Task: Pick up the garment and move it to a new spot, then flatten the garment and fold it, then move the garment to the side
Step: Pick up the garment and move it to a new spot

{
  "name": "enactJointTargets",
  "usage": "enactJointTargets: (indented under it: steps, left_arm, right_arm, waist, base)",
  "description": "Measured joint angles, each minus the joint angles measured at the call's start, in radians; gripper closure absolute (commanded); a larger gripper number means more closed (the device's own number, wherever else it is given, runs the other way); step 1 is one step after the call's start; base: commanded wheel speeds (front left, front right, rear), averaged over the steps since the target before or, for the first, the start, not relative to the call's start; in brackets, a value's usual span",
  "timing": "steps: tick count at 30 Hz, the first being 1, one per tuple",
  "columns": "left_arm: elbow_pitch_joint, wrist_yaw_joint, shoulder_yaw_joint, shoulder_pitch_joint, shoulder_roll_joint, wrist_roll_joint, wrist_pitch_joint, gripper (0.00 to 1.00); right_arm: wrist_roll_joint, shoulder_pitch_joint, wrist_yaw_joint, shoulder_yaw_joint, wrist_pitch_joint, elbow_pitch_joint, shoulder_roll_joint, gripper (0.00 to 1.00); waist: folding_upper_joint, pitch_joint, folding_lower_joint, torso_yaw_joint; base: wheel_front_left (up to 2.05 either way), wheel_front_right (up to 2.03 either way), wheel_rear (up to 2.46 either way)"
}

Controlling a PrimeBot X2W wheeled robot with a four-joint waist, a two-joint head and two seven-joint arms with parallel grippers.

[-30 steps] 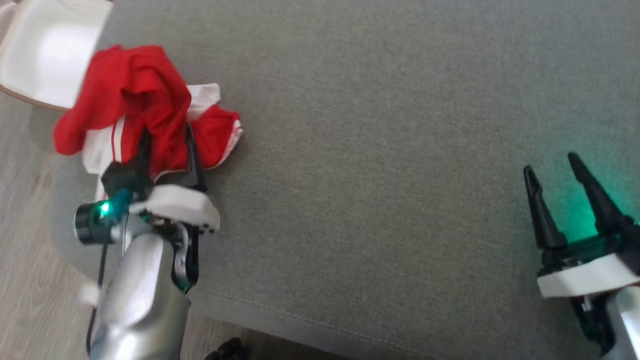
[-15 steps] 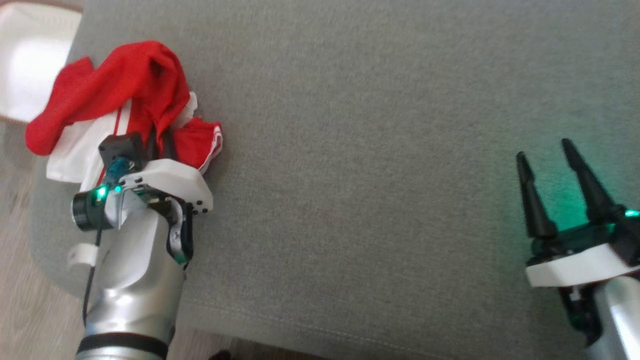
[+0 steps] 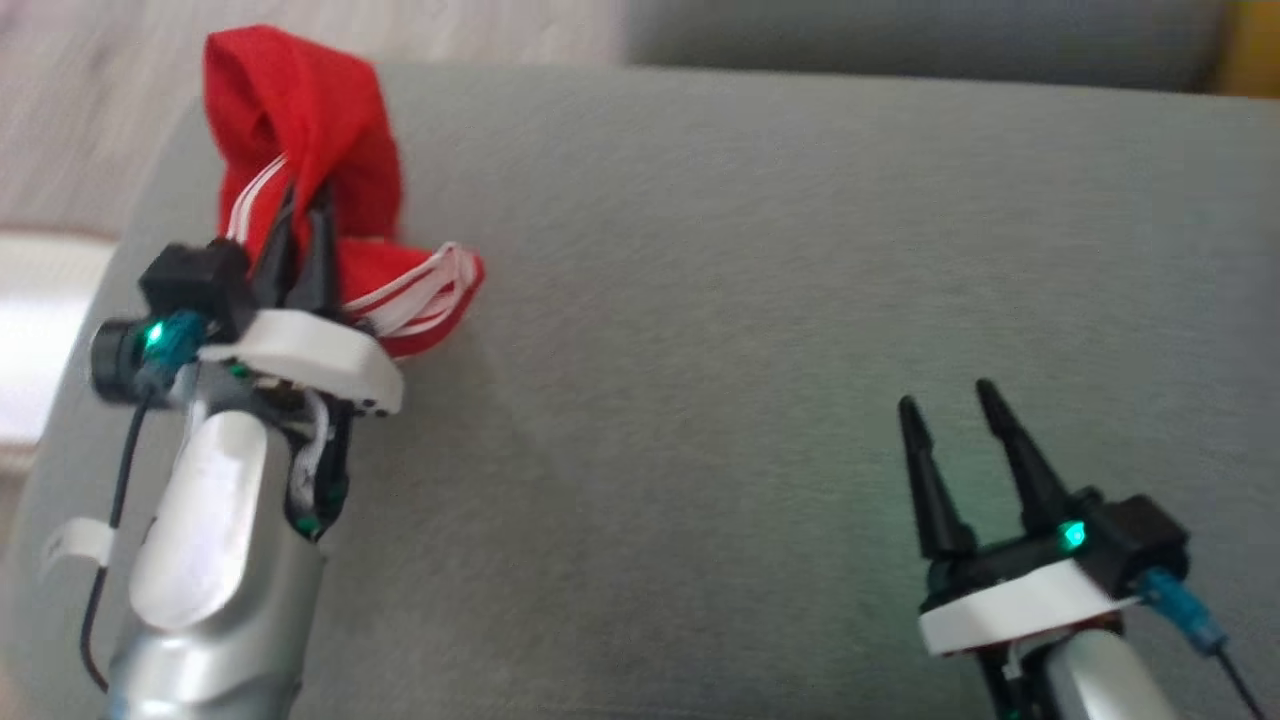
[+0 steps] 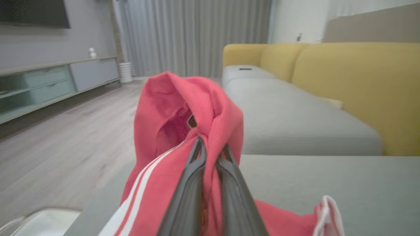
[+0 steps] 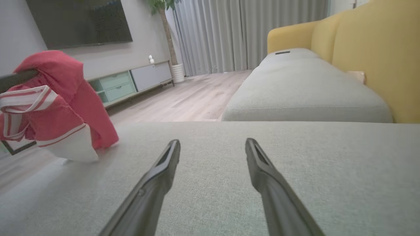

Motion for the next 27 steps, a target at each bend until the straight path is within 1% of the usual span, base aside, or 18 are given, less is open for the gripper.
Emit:
enactJointTargets:
  steps: [3, 6, 8, 11, 13, 18, 24, 27]
  left_arm:
    - [-0.098, -0.021, -0.035, 0.003, -0.003, 0.0, 0.048, 1.0]
    - [-0.167, -0.031, -0.063, 0.0, -0.016, -0.002, 0.085, 1.0]
    - [-0.183, -0.04, -0.089, -0.013, -0.029, -0.003, 0.101, 1.0]
    - [-0.172, -0.049, -0.124, -0.056, -0.056, -0.005, 0.109, 1.0]
    - [-0.134, -0.052, -0.146, -0.093, -0.074, -0.017, 0.106, 1.0]
    - [0.005, -0.043, -0.214, -0.153, -0.102, -0.044, 0.05, 1.0]
    - [0.234, -0.038, -0.324, -0.221, -0.105, -0.107, -0.029, 1.0]
    - [0.312, -0.028, -0.386, -0.239, -0.106, -0.137, -0.056, 1.0]
  right_arm:
    - [0.0, 0.012, 0.0, 0.023, 0.0, 0.005, 0.015, 0.0]
    - [0.0, 0.015, 0.0, 0.043, 0.0, 0.006, 0.028, 0.0]
    - [0.006, 0.013, 0.0, 0.057, 0.0, 0.004, 0.035, 0.0]
    - [0.007, 0.009, 0.0, 0.08, 0.0, 0.001, 0.037, 0.0]
    - [0.007, 0.003, 0.0, 0.095, 0.0, -0.003, 0.038, 0.0]
    - [0.025, -0.065, 0.0, 0.142, 0.0, -0.028, 0.036, 0.0]
    - [0.043, -0.177, 0.0, 0.16, 0.0, -0.046, 0.036, 0.0]
    - [0.043, -0.201, 0.0, 0.156, 0.0, -0.052, 0.037, 0.0]
  waist:
    - [0.0, -0.042, 0.0, -0.061]
    - [0.0, -0.073, 0.0, -0.13]
    - [0.0, -0.087, 0.0, -0.179]
    - [0.0, -0.098, 0.0, -0.253]
    - [0.0, -0.099, 0.0, -0.301]
    - [0.0, -0.068, 0.0, -0.404]
    - [0.0, 0.041, 0.0, -0.466]
    - [0.0, 0.093, 0.0, -0.486]
  base:
    - [0.0, 0.0, 0.0]
    - [0.0, 0.0, 0.0]
    - [0.0, 0.0, 0.0]
    - [0.0, 0.0, 0.0]
    - [0.0, 0.0, 0.0]
    - [0.0, 0.0, 0.0]
    - [0.0, 0.0, 0.0]
    - [0.0, 0.0, 0.0]
